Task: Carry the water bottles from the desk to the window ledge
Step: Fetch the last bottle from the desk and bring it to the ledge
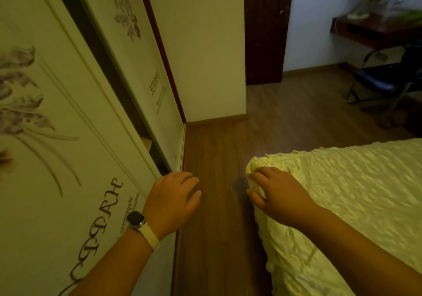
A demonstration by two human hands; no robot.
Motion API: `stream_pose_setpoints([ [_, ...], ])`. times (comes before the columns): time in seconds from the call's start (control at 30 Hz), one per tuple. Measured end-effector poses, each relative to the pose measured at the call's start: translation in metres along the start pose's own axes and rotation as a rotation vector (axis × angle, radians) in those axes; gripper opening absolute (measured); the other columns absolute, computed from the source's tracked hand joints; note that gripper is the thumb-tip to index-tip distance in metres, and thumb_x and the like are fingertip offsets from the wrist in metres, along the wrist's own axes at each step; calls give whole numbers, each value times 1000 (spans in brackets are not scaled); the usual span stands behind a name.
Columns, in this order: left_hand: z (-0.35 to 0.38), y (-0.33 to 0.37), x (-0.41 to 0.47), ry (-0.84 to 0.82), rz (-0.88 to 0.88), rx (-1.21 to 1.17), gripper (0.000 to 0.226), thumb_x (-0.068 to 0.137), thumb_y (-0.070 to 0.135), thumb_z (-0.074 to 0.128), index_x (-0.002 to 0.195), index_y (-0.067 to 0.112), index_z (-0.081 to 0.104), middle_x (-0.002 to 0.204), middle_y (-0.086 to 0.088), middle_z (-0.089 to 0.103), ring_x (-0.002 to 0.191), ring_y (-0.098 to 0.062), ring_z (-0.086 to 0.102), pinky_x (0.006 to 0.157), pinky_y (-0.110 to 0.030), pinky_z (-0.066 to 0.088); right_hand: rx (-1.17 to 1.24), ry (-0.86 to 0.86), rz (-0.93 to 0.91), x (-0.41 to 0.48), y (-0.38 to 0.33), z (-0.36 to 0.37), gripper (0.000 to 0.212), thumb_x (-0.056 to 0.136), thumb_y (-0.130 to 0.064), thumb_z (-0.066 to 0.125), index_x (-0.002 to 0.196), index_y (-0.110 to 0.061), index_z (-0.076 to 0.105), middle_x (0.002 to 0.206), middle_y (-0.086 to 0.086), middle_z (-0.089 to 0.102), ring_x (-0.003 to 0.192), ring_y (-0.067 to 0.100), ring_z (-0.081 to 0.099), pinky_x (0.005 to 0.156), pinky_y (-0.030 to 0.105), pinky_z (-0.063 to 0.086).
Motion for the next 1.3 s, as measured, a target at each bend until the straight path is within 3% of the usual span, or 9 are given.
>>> stream_pose_setpoints([
  [0.27, 21, -26, 98, -10, 18, -37, 37, 89, 37, 56, 114, 15, 72, 114, -6, 71, 107, -24, 65, 88, -46, 52, 18, 61, 10, 81, 40, -5, 54, 91, -55, 35, 127, -22, 59, 128, -1, 59, 113, 20, 56, 93, 35, 46],
  [0.63, 80, -127, 281, 6, 114, -129, 33, 93, 36, 60, 122, 20, 67, 124, -1, 66, 117, -20, 59, 99, -41, 43, -75, 124, 146, 255, 82, 18, 41, 84, -43, 68, 118, -22, 66, 118, 0, 67, 106, 21, 65, 86, 37, 51],
  [0.8, 81, -182, 378, 29, 175, -186, 36, 95, 36, 58, 127, 21, 64, 129, -1, 63, 121, -19, 56, 103, -42, 43, -133, 125, 204, 346, 91, 9, 40, 88, -46, 58, 120, -24, 64, 120, -2, 66, 107, 19, 64, 88, 38, 51],
  [0.9, 86, -206, 430, 15, 222, -169, 38, 97, 38, 52, 131, 22, 61, 133, 1, 60, 126, -17, 52, 105, -40, 40, -157, 151, 234, 393, 98, 6, 39, 86, -45, 62, 119, -24, 65, 117, -2, 67, 104, 19, 65, 85, 36, 51],
  [1.07, 101, -228, 497, -39, 291, -137, 41, 99, 43, 44, 135, 26, 55, 138, 5, 55, 129, -13, 46, 108, -35, 36, -144, 82, 276, 452, 120, 17, 45, 92, -50, 50, 129, -27, 57, 129, -4, 59, 114, 17, 58, 95, 34, 44],
  [1.3, 130, -254, 591, -50, 302, -147, 35, 96, 36, 54, 125, 20, 65, 127, -1, 64, 120, -19, 56, 100, -38, 42, -113, 74, 321, 542, 179, 37, 47, 91, -53, 48, 130, -27, 56, 129, -5, 58, 112, 16, 58, 93, 34, 45],
])
Point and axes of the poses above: each hand's wrist, its own x-axis towards the middle knuckle, its own z-axis out of the palm, y = z × x, the point moved 3 cm from there along x, towards the middle knuckle
